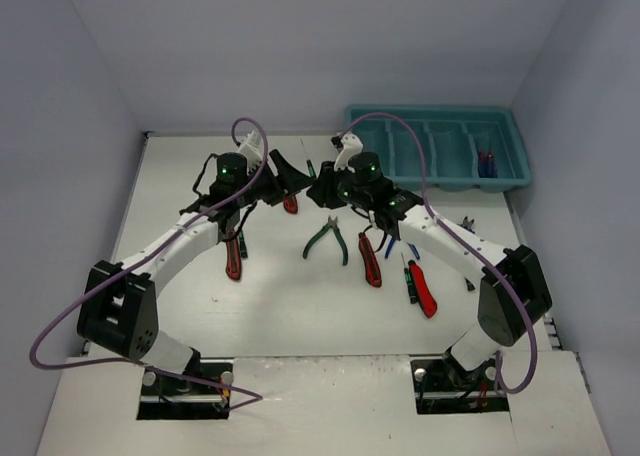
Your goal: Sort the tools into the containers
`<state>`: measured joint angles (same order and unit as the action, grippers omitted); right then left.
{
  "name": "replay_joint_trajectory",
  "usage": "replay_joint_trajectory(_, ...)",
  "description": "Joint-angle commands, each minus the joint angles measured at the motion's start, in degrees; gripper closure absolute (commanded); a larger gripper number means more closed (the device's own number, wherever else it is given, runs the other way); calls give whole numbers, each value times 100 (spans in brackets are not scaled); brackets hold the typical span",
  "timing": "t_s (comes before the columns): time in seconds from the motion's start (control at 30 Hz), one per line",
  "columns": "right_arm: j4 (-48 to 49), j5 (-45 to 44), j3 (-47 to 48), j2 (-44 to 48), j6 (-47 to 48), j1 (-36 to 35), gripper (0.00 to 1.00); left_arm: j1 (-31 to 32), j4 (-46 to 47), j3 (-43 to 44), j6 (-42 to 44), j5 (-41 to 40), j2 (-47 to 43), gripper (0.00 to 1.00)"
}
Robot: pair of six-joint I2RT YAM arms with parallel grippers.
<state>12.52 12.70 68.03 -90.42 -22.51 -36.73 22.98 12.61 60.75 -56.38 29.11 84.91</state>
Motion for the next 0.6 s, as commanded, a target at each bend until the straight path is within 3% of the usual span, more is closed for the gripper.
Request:
replay_joint_trajectory(0.0,351,-175,424,-135,421,301,100,-366,-528,-12,442,-426,-486,33)
replay_joint_trajectory(0.13,121,-373,674,-431,688,710,100,-470,-2172,413,1684,-1572,-866,28)
replay_joint_trajectory(0.3,-177,-1200,1285,-1103,1059,1347,100,-479,-3722,579,2301,-2502,-1164,28)
replay_joint_trajectory(0.57,-171,-1644,2272,-2422,940,1856,94,-449,-3977,-194,1963,-2668,-1593,28)
